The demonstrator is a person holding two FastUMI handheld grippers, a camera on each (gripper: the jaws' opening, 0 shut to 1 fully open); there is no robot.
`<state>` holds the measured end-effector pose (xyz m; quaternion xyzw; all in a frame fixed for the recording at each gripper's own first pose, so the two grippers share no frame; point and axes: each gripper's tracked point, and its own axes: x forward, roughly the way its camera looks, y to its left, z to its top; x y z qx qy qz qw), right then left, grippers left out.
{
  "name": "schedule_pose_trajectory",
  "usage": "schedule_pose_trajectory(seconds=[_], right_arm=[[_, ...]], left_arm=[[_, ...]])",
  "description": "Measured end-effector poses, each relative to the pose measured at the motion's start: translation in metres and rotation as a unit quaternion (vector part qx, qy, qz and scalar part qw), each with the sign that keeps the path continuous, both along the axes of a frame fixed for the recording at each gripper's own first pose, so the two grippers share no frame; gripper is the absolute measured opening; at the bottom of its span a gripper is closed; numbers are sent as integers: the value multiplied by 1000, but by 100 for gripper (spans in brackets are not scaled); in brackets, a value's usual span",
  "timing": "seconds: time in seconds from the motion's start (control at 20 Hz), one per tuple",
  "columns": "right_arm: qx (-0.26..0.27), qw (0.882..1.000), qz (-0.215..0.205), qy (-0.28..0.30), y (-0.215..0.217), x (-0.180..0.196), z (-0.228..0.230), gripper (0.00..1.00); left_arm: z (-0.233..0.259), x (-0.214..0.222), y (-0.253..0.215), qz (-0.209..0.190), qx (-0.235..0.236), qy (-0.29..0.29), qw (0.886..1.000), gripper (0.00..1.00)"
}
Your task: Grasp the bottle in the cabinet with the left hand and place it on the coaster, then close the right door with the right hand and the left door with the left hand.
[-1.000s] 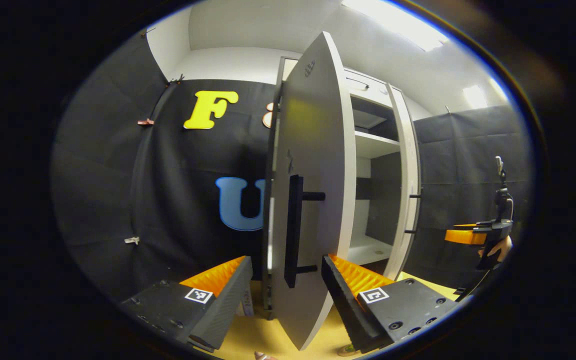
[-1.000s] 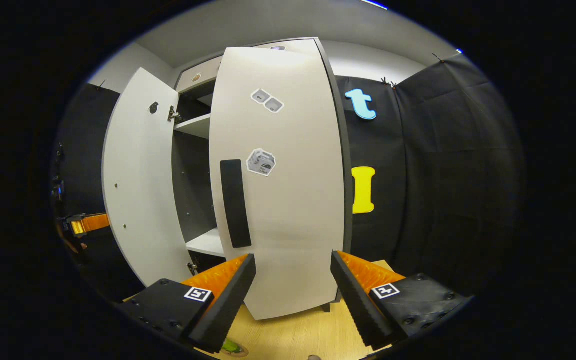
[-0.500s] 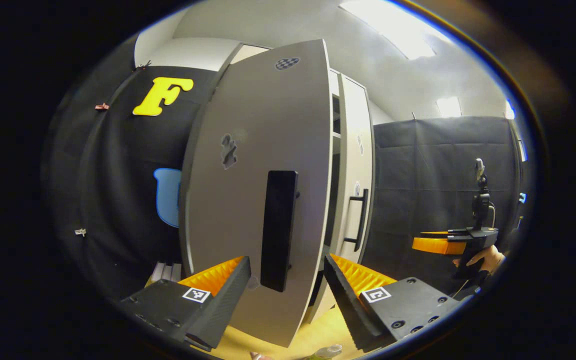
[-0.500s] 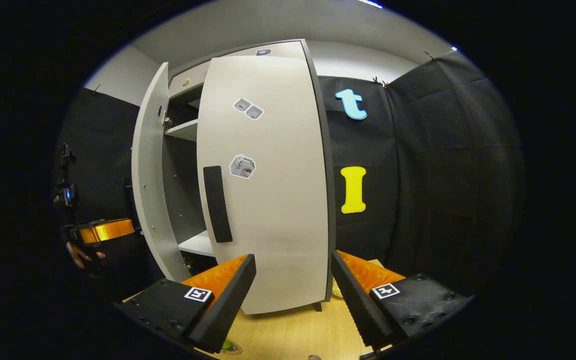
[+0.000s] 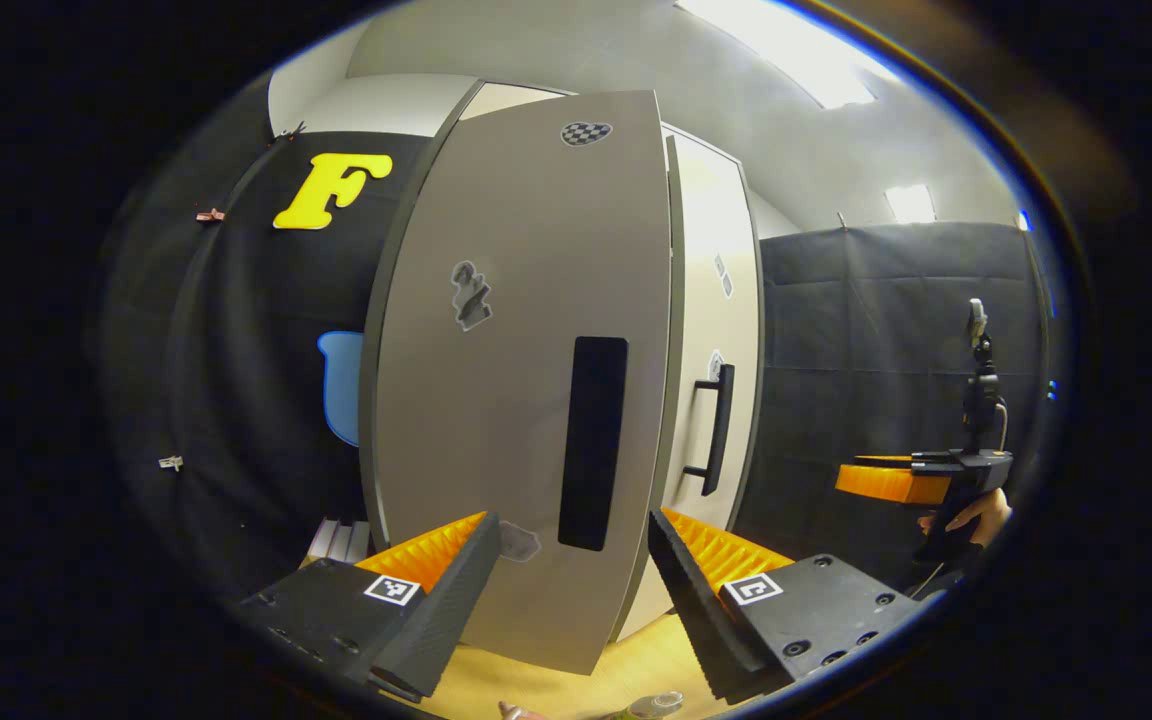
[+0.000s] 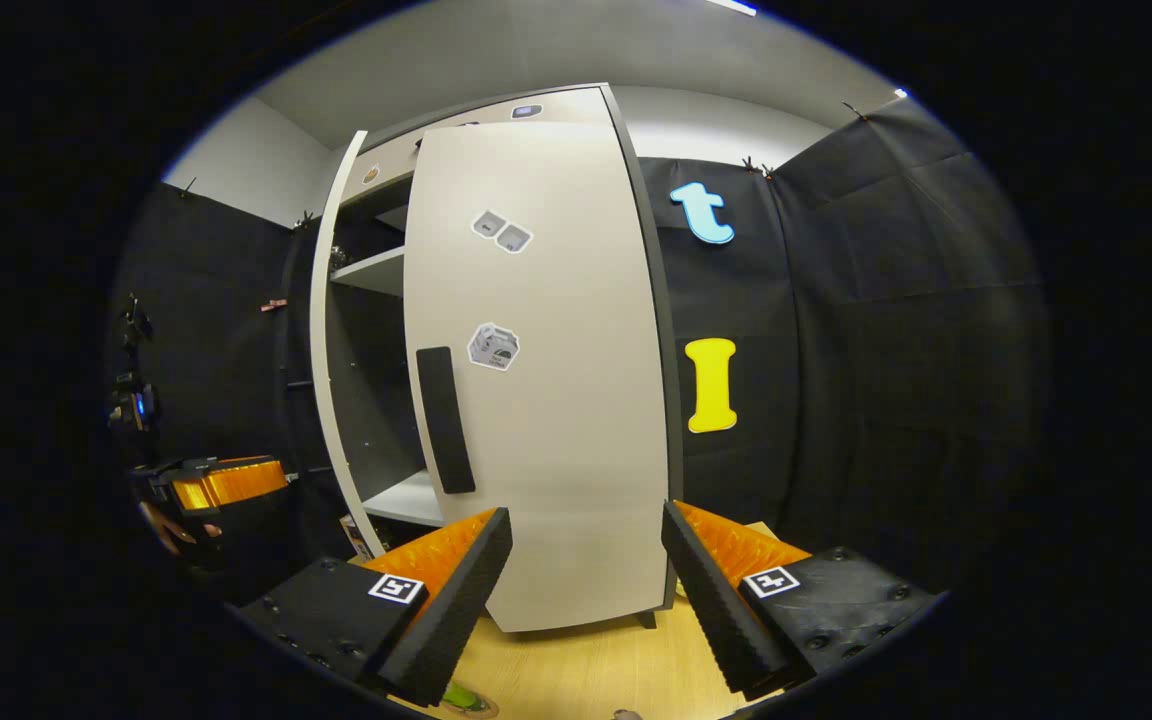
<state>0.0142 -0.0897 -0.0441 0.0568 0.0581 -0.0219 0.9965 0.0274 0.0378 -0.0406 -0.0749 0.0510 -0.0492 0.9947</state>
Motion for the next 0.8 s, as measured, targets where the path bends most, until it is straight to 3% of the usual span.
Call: schedule_pose_trajectory(seconds=[0.8], right_arm=[[-26,999,-33,-18,40,-8,17,100]], left_arm=[[22,-18,-15,82,67,-20,994,95]])
